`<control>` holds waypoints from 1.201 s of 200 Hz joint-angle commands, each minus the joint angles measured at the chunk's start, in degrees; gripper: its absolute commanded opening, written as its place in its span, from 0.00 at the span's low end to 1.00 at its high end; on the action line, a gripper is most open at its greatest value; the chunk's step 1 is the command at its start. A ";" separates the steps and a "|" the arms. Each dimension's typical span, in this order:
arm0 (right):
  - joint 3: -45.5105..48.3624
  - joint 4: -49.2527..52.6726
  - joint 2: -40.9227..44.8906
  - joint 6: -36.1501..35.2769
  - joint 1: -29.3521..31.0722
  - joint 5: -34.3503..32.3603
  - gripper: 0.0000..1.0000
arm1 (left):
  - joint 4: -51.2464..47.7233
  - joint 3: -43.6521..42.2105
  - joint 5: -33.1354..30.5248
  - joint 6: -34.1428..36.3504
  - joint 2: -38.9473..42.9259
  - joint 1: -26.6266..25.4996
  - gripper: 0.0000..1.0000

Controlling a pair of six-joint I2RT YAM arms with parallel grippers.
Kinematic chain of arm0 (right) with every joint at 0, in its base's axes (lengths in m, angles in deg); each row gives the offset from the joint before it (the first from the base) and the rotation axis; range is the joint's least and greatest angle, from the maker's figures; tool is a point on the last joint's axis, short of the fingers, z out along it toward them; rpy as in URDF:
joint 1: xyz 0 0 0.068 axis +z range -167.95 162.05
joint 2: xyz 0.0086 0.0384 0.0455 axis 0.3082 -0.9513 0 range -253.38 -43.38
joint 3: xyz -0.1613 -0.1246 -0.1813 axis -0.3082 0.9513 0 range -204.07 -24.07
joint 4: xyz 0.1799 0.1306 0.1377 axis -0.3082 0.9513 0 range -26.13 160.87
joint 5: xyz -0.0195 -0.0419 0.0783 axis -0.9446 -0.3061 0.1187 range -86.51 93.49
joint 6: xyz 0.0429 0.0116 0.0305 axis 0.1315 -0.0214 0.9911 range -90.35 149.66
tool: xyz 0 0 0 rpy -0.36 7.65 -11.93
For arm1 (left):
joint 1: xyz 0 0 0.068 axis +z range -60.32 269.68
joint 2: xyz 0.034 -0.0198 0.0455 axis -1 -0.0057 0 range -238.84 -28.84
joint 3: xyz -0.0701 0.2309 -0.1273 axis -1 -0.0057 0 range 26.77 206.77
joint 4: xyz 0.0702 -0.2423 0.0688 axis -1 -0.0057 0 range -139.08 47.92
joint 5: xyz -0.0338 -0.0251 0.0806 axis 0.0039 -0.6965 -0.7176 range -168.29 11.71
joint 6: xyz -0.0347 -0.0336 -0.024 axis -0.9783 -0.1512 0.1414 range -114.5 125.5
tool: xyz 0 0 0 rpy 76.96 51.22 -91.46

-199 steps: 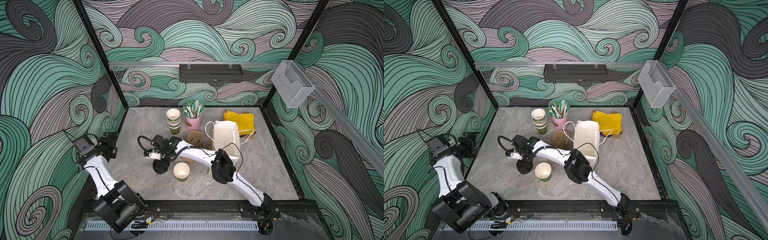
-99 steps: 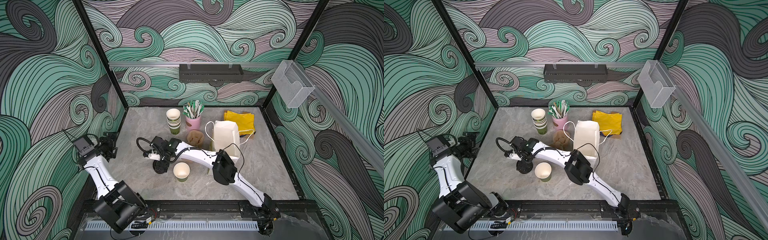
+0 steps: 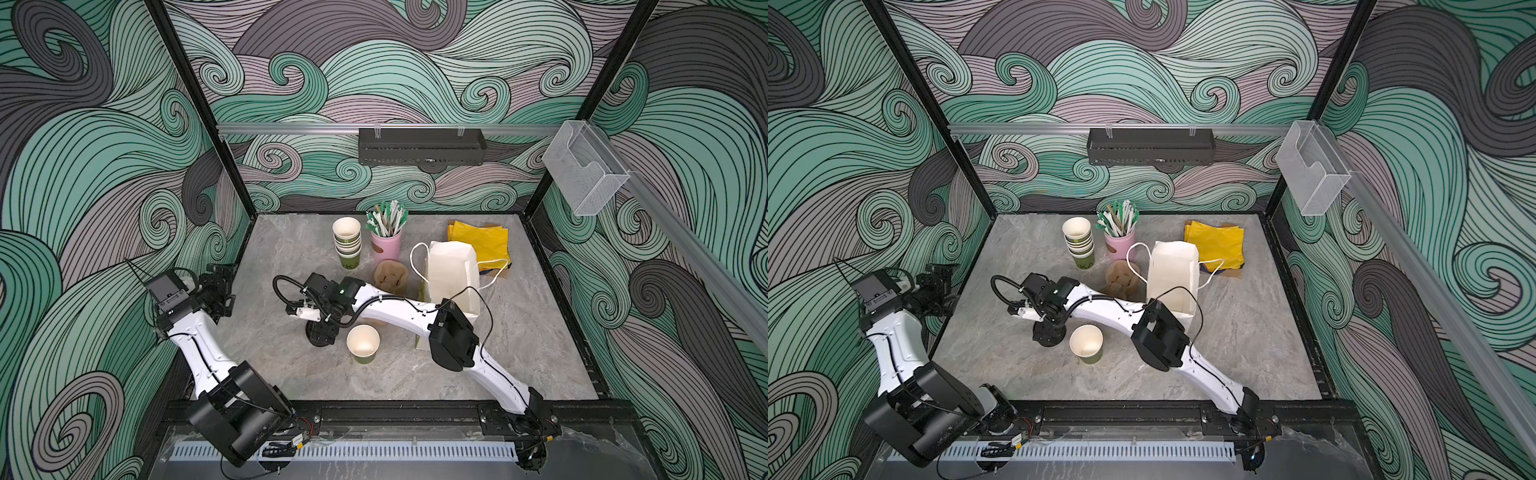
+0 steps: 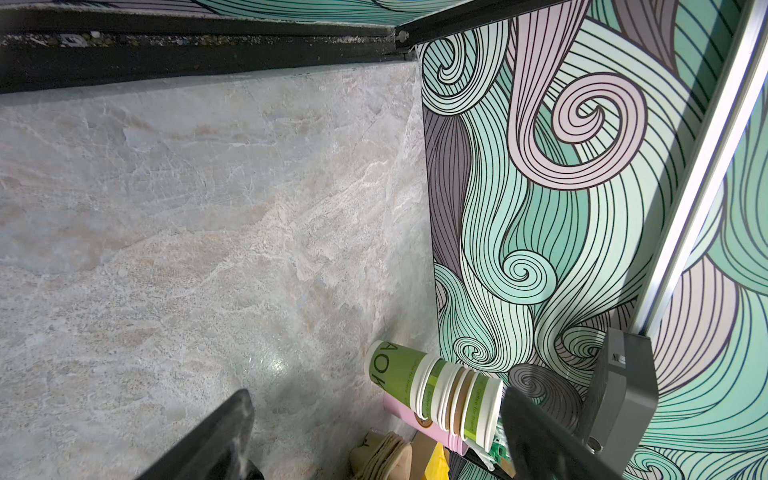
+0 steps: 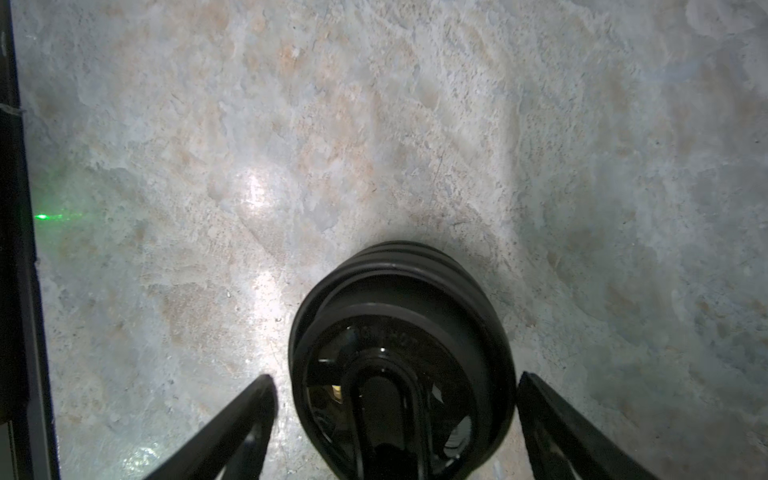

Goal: Pack the takeout coffee
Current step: 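Lift the black lid and carry it toward the placed paper cup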

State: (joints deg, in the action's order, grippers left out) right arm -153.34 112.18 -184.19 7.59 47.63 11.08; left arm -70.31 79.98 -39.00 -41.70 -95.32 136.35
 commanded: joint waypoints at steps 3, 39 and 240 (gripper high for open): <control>0.60 -0.37 2.32 -1.20 0.60 1.00 0.91 | 0.85 0.84 0.68 -0.25 1.26 -0.37 0.96; 1.59 -1.53 2.77 -1.41 1.02 -2.92 0.92 | 0.88 0.77 0.61 -0.26 1.21 -0.36 0.96; 17.50 -15.19 9.33 -3.05 2.80 -6.39 0.91 | 1.88 -0.56 0.38 -0.77 1.81 -0.45 0.96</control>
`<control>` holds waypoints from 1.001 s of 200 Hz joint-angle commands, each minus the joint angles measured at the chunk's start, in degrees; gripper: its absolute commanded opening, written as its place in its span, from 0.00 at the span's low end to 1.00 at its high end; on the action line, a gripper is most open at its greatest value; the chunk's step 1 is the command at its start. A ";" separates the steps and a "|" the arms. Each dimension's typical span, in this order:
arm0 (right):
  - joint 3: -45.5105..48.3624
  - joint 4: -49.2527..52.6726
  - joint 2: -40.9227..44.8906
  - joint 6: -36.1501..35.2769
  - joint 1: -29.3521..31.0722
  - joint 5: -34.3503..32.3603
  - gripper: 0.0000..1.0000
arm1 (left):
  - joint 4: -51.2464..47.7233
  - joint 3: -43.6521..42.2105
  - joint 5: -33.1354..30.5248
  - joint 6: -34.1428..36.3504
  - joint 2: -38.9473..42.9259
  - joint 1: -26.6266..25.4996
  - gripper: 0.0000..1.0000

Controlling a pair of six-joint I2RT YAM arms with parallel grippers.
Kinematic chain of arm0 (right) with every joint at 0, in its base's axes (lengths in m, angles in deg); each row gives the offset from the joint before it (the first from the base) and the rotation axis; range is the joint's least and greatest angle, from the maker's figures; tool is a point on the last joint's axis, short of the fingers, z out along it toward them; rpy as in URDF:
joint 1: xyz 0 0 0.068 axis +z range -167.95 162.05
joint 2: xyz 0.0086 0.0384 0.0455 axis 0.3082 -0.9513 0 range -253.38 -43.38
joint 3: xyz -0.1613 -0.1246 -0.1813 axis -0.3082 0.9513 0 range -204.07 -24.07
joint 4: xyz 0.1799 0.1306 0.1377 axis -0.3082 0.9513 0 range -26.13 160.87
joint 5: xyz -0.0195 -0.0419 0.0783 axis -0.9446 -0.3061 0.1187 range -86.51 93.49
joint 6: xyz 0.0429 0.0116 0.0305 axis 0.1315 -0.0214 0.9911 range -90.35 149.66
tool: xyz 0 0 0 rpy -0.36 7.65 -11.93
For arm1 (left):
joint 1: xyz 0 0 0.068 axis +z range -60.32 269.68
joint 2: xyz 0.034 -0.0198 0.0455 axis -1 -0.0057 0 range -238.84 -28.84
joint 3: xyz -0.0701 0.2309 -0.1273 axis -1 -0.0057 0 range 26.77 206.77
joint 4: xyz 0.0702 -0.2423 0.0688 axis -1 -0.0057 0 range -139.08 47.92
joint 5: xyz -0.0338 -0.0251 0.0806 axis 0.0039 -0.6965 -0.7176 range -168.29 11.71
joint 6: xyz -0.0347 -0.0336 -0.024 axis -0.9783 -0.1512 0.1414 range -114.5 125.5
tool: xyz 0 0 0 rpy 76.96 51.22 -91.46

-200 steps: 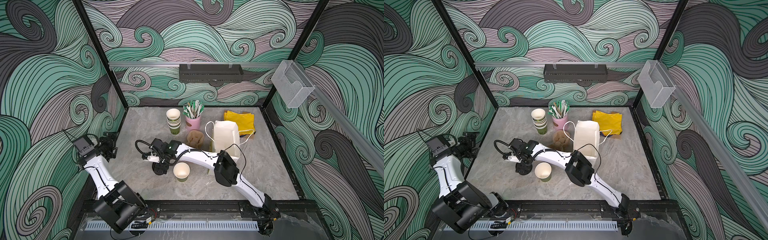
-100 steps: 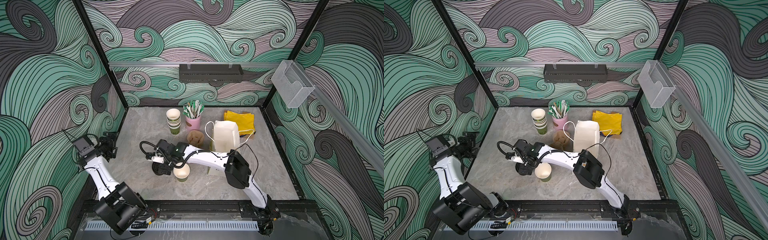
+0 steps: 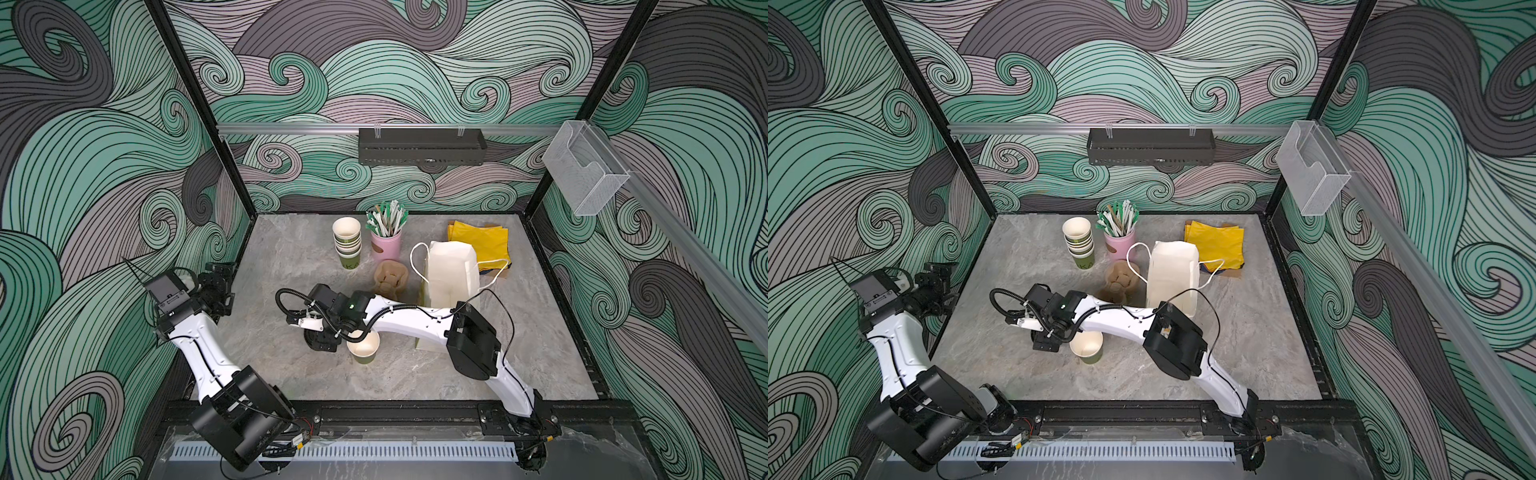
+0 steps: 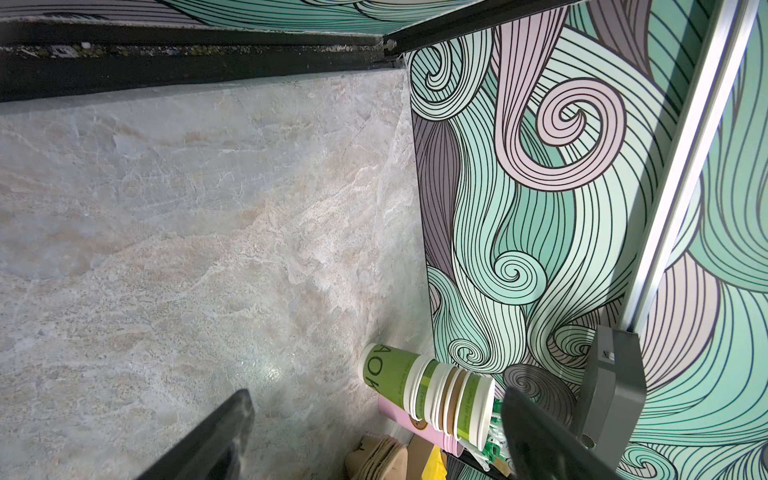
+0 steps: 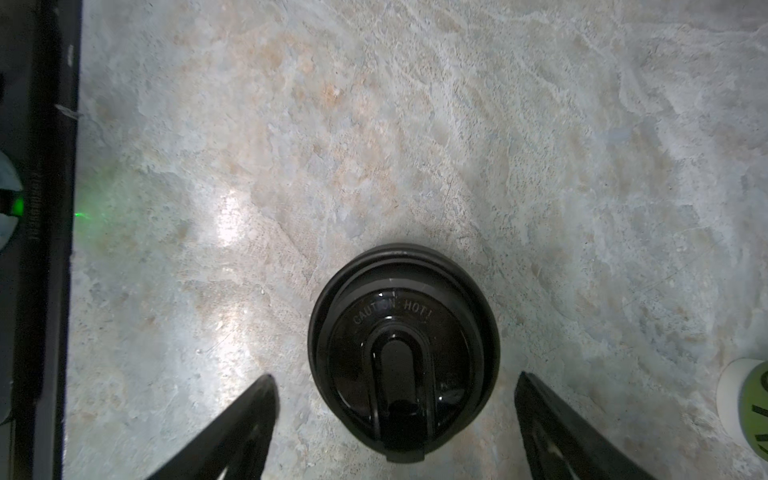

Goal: Pack the takeout coffee
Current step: 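Lift the black lid and carry it toward the placed paper cup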

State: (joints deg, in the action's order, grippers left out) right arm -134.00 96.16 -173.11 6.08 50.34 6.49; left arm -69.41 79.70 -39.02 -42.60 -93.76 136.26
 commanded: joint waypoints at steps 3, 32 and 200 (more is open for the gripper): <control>-1.94 0.84 -1.86 -1.61 0.09 -1.96 0.91 | 1.04 -0.28 0.36 0.11 0.26 -0.36 0.96; -3.05 1.87 -3.02 -2.20 0.48 -3.18 0.88 | 1.23 -0.31 0.54 -0.05 0.11 -0.36 0.96; -6.31 3.87 -5.78 -2.51 1.00 -6.22 0.76 | 1.27 -0.41 0.63 -0.07 0.15 -0.36 0.96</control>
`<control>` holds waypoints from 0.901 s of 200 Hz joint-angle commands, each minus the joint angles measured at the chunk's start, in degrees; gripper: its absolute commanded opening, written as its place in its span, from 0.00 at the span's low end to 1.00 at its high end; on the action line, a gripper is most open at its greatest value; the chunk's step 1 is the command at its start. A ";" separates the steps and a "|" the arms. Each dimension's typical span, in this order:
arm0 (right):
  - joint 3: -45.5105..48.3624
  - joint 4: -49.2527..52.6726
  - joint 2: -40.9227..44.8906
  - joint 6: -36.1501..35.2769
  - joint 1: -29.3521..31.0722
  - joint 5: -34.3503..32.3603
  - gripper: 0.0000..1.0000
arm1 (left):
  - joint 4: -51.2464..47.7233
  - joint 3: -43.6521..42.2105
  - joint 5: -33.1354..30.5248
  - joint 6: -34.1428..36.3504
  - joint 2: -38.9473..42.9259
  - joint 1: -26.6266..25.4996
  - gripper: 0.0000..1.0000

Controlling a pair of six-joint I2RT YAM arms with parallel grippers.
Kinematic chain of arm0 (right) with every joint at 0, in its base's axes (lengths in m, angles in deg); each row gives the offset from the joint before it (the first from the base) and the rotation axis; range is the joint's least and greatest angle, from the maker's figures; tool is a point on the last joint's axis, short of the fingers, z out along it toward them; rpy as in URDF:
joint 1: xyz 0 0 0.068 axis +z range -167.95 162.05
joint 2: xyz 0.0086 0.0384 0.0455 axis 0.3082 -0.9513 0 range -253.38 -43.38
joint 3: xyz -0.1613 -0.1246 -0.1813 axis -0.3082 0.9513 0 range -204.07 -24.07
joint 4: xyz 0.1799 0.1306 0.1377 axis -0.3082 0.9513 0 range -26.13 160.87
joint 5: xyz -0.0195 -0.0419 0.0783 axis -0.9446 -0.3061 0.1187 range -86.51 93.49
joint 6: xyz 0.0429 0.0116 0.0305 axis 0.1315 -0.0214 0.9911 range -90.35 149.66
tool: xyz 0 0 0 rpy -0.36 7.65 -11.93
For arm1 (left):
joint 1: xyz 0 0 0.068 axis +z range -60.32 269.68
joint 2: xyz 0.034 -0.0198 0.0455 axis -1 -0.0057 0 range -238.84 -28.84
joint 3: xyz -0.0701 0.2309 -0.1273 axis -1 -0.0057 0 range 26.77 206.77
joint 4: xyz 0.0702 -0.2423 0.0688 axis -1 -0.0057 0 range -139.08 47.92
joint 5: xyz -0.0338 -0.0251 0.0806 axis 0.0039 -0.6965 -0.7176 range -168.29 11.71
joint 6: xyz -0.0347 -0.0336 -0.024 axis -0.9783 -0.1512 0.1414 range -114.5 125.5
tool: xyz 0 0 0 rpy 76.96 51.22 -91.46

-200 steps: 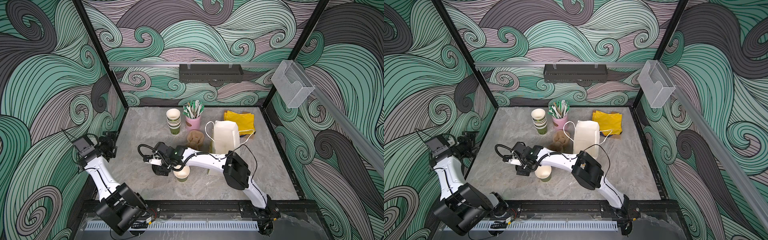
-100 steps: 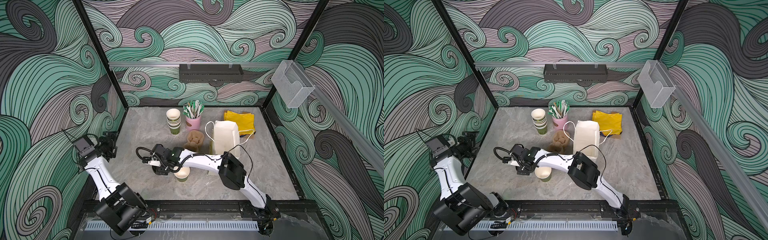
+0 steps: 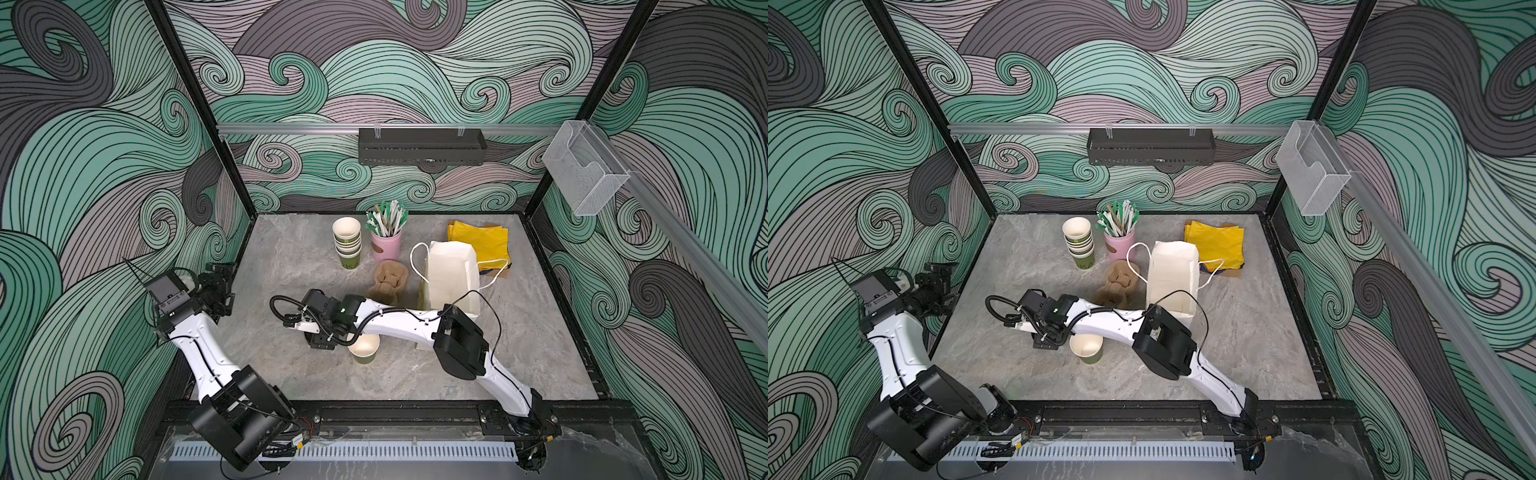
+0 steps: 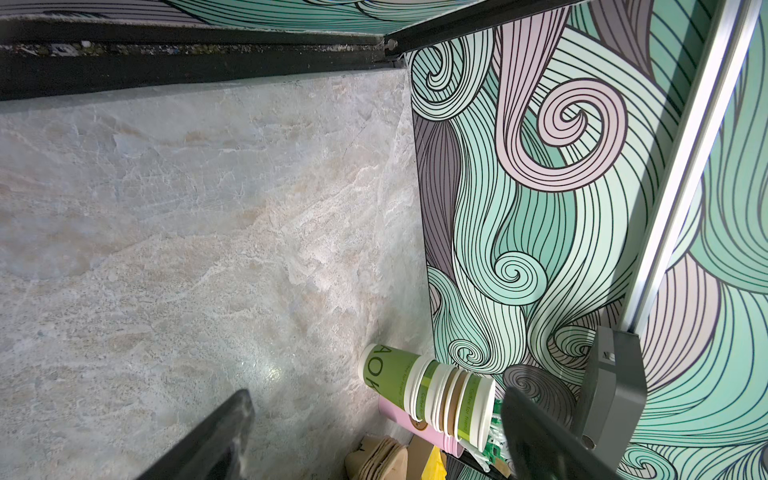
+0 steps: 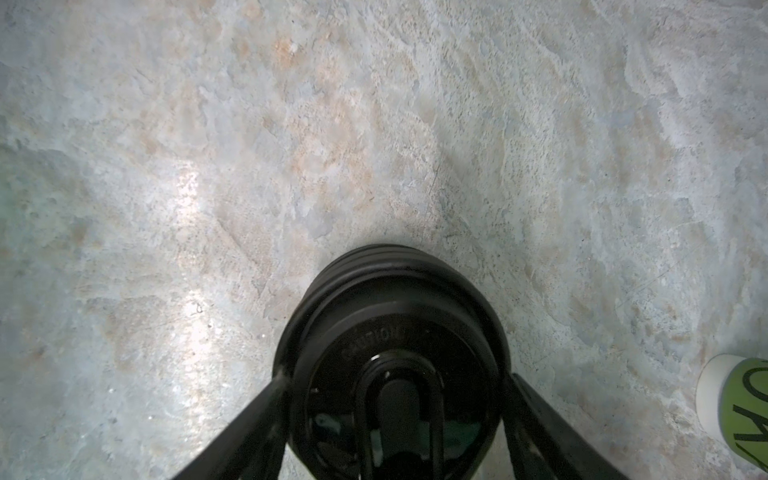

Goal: Pack the takeout coffee
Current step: 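Lift the black lid and carry it toward the placed paper cup, then move the held black lid over the green cup while the left arm reaches toward it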

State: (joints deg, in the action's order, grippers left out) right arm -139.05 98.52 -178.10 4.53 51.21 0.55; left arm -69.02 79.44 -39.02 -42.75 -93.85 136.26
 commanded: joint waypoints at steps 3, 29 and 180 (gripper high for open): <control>-1.30 1.47 -0.73 -0.88 0.14 -0.24 0.75 | 0.92 -0.19 0.64 0.02 0.23 -0.36 0.96; -1.21 1.52 -0.33 -0.67 0.00 0.34 0.72 | 0.91 -0.28 0.61 0.00 0.24 -0.36 0.96; -3.63 3.98 3.77 3.30 -1.64 5.55 0.66 | 1.39 -0.87 0.67 0.07 0.33 -0.90 0.95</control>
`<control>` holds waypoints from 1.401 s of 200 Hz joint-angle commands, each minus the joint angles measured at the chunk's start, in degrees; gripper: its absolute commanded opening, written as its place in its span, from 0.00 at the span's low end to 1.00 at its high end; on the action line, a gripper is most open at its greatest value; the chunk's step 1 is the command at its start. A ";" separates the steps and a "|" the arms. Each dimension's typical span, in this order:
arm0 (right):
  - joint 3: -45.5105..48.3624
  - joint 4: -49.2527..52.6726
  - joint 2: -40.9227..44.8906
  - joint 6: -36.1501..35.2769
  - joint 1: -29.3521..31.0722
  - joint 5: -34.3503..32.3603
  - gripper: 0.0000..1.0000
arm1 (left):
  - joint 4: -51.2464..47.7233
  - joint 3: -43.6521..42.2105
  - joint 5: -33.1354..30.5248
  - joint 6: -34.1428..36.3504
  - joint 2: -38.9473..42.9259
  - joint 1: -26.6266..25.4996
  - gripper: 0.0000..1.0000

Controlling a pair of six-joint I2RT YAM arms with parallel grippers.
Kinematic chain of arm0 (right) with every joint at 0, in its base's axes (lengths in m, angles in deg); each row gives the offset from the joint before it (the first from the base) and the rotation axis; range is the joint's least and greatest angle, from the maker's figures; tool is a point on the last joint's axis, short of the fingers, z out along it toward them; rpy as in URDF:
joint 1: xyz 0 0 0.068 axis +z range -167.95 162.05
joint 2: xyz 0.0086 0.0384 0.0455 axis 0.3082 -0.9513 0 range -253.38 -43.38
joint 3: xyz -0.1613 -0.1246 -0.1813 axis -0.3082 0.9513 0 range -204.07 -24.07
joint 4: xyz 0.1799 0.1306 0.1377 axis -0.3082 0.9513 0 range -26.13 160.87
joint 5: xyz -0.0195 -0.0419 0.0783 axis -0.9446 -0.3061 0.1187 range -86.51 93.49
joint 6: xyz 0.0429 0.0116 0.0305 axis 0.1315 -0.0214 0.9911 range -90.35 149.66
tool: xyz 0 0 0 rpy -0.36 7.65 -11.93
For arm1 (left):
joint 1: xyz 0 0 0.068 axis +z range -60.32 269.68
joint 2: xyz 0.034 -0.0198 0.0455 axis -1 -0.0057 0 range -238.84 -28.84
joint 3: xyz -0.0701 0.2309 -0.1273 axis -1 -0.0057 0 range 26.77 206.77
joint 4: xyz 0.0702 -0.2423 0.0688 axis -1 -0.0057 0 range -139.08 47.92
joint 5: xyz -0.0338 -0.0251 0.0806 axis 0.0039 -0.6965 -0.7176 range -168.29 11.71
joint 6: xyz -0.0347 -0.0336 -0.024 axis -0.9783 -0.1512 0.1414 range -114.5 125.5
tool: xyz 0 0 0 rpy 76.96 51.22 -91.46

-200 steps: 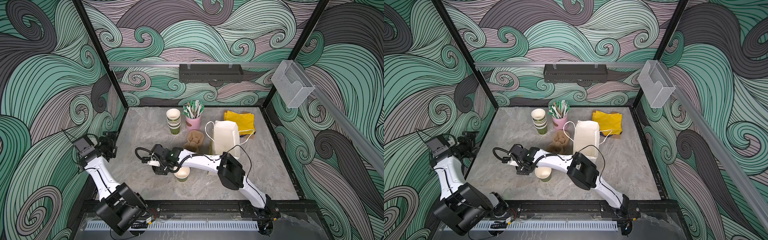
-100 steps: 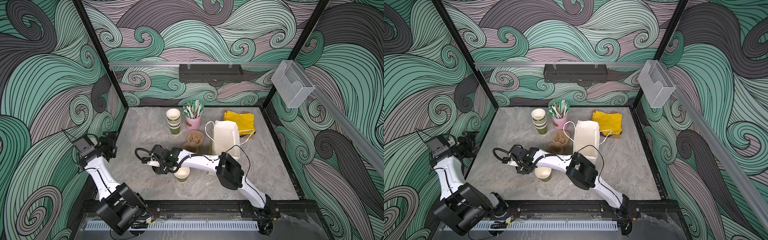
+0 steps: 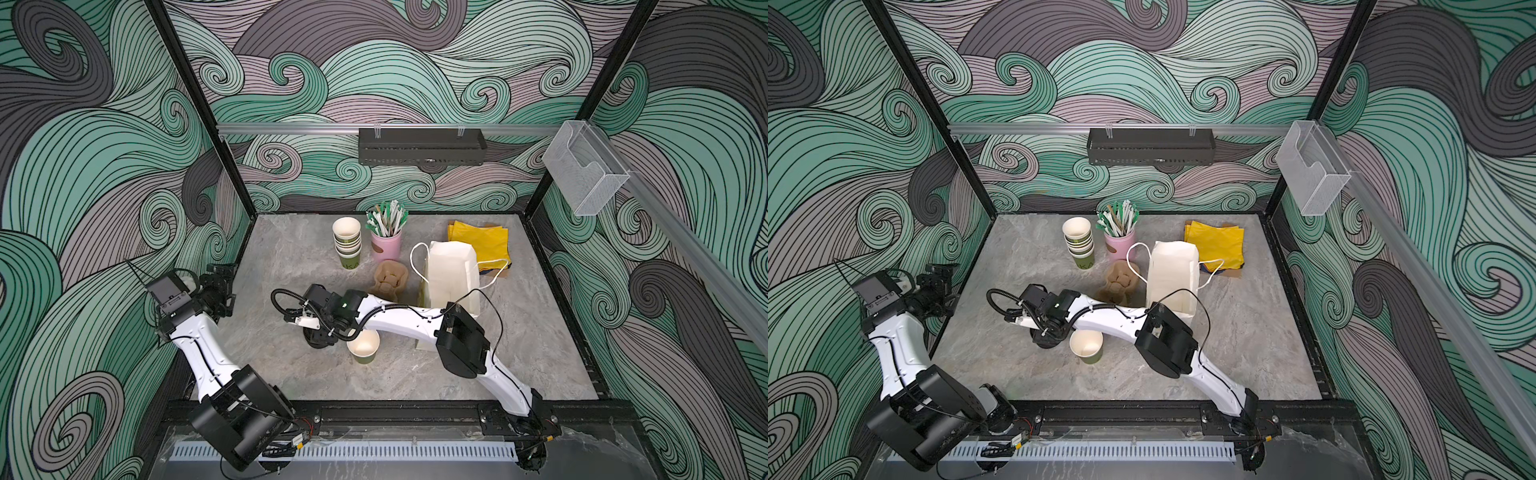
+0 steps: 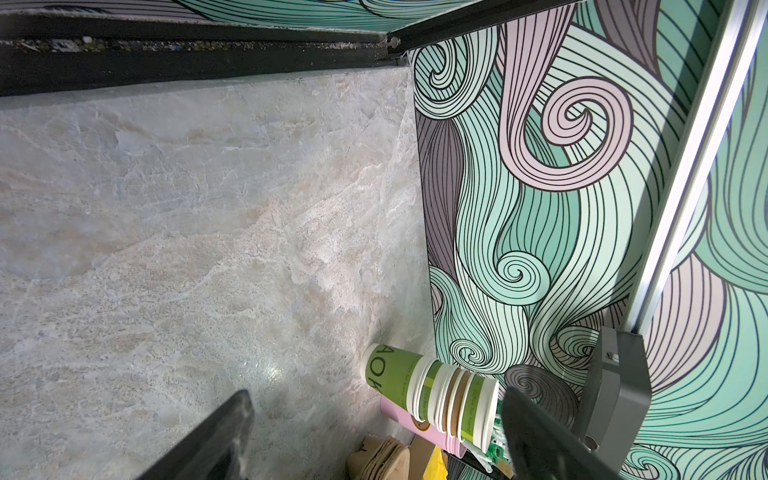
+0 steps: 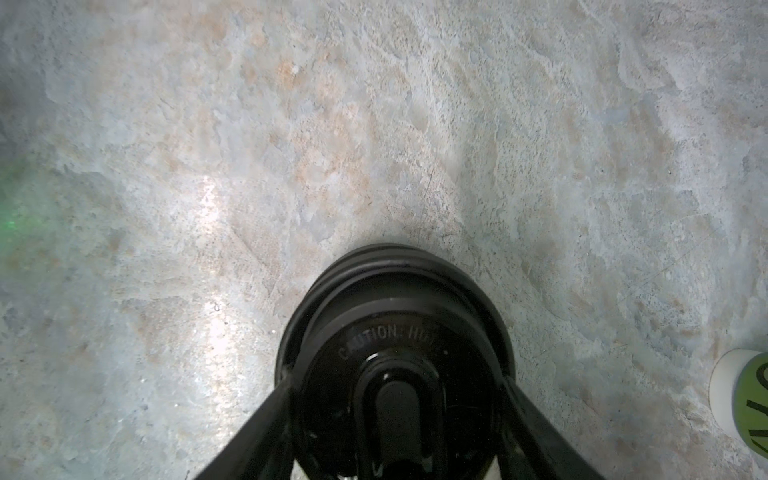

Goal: Pack the takeout coffee
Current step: 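Move the held black lid over the green cup while the left arm reaches toward it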

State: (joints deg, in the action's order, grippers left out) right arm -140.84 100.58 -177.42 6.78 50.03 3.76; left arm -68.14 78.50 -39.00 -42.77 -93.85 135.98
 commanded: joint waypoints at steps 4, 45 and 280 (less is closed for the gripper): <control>-1.96 2.22 3.20 1.18 -0.48 2.58 0.66 | 0.65 0.09 0.62 0.05 0.33 -0.60 0.95; -1.73 3.75 5.15 2.54 -0.77 2.94 0.66 | 0.64 0.22 0.75 0.68 0.33 -0.73 0.95; 23.02 16.88 32.70 16.90 -1.58 0.81 0.67 | -4.38 -5.30 -6.67 9.14 3.10 -25.78 0.92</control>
State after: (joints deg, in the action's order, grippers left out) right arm -119.33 117.30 -145.40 21.91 47.61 3.76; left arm -69.21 74.91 -43.70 -36.09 -93.17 112.99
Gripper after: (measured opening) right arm 0.671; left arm 0.925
